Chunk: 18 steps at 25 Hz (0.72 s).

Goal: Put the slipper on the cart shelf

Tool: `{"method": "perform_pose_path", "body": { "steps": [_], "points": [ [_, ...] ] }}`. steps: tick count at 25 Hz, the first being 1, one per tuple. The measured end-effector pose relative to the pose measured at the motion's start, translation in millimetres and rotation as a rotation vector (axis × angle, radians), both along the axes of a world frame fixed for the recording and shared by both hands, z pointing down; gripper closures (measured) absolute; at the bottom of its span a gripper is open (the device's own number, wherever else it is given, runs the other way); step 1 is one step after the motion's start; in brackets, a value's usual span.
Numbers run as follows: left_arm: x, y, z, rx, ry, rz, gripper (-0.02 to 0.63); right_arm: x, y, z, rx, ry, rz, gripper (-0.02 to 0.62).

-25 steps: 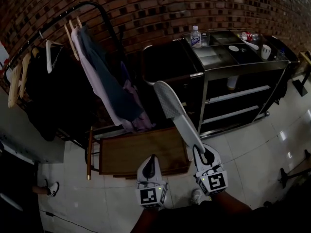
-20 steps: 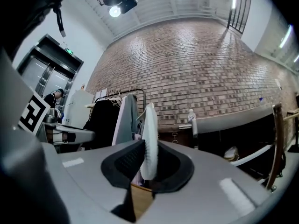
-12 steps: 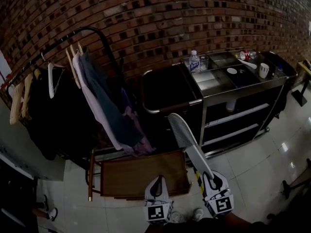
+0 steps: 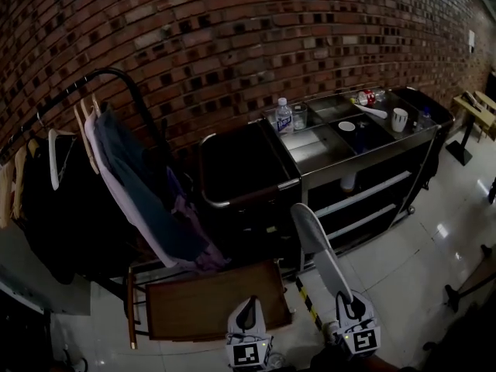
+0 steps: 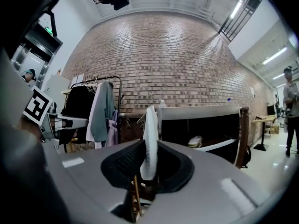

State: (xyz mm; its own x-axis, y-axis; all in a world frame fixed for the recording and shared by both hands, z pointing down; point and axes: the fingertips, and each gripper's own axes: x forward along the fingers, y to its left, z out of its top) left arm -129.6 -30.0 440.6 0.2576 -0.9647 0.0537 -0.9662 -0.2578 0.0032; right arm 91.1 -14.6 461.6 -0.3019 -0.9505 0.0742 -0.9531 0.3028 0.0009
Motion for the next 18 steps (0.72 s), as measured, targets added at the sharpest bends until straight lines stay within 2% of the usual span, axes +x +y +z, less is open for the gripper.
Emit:
{"method": "perform_pose_path", "body": {
  "steps": [6,11,18],
  "points": [
    [43,-26,0,-0.001,-0.019,-0.017,0.589,63,-37,36,-0.068,0.026,0.032,0.538],
    [81,-59,0,-0.008,-0.001,-0.065,0.589,107,-96,59,-0.098,0.023,0.020,0.538],
    [117,-101,7,-0.026,-0.003,-0.126,0.589,120,-194,84,-0.128,0.048,-0.038,0.538]
  ]
}}
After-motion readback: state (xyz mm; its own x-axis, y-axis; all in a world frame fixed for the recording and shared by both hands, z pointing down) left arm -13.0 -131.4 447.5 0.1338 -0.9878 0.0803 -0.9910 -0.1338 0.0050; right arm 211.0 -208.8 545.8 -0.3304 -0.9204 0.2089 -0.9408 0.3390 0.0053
